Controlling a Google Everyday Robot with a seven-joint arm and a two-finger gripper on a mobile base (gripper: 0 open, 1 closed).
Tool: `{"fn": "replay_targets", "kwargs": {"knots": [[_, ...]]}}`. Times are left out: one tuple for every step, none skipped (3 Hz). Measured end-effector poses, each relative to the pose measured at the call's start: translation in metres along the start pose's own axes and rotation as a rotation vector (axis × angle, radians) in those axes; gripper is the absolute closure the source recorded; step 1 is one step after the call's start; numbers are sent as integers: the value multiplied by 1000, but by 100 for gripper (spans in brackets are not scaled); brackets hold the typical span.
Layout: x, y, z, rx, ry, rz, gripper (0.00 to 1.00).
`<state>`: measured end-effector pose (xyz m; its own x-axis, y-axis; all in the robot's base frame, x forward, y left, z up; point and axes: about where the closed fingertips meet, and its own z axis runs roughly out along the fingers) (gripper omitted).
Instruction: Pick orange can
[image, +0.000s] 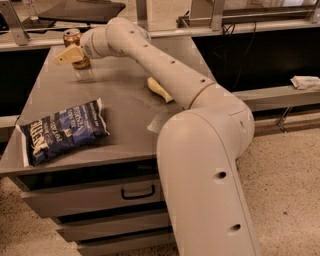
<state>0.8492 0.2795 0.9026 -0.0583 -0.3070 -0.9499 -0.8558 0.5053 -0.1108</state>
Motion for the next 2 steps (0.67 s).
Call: {"fn": "replay_targets", "kwargs": {"knots": [[9,-1,15,-1,-8,4,18],[12,-5,27,6,-21,12,41]]}}
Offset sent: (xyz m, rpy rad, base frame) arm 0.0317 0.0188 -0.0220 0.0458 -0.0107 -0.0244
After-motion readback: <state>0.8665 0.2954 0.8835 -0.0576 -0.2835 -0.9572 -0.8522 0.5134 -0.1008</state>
